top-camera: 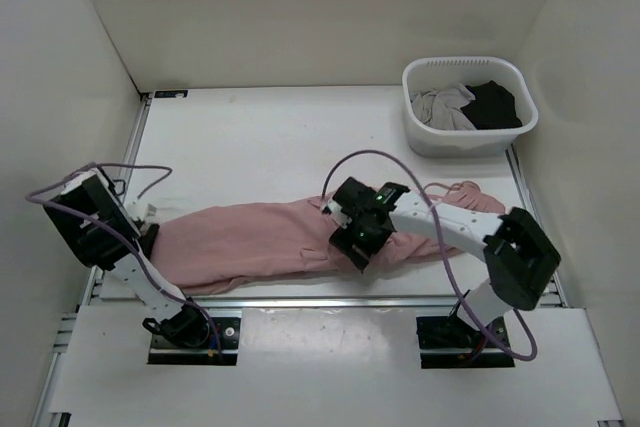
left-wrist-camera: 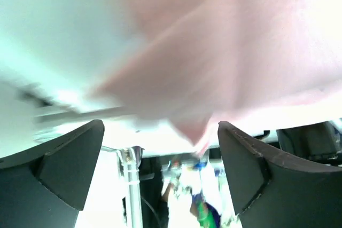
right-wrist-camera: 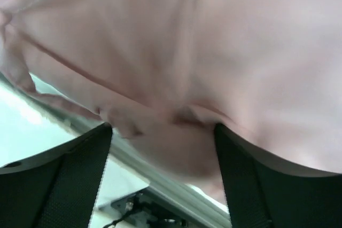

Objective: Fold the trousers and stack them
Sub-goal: Fold the trousers

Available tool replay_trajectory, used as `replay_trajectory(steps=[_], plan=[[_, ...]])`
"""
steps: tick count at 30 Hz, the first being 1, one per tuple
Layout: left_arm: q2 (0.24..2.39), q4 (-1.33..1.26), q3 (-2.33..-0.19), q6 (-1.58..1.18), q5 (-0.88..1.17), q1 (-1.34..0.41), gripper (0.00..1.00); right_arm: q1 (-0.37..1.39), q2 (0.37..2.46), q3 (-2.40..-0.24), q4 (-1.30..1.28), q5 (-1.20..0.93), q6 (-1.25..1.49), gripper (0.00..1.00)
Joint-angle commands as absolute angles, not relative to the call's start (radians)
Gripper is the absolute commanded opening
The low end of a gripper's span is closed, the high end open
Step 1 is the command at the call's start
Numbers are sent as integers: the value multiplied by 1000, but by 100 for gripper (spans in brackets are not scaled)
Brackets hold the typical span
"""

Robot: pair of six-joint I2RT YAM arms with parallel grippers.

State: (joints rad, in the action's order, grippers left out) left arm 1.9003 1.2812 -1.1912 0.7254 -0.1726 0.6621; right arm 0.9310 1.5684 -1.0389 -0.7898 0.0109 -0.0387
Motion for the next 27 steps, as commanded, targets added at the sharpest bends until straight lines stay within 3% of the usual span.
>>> replay_trajectory(steps=[1, 7, 10, 13, 14, 15, 21, 27], plan=[[1842, 1244, -1448, 698, -132, 664, 100, 865, 1390, -1188, -785, 142, 46, 83], [1824, 1279, -1669, 708, 56, 643, 100, 842, 1174, -1145, -778, 310, 277, 94], [1824, 1279, -1593, 718, 45, 537, 100, 752, 1094, -1008, -758, 393, 464, 87], [1781, 1148, -1409, 704, 18, 418, 100, 591, 1083, -883, -710, 393, 629, 32], [1767, 1109, -1360, 719, 18, 355, 100, 557, 1083, -853, -683, 393, 658, 8], [1750, 1073, -1271, 730, 6, 318, 100, 499, 1101, -826, -614, 393, 681, 2], [1700, 947, -1065, 764, -60, 109, 100, 335, 1281, -724, -477, 374, 730, 0], [1825, 733, -1063, 669, -155, 98, 92, 218, 1519, -762, -447, 347, 752, 0]])
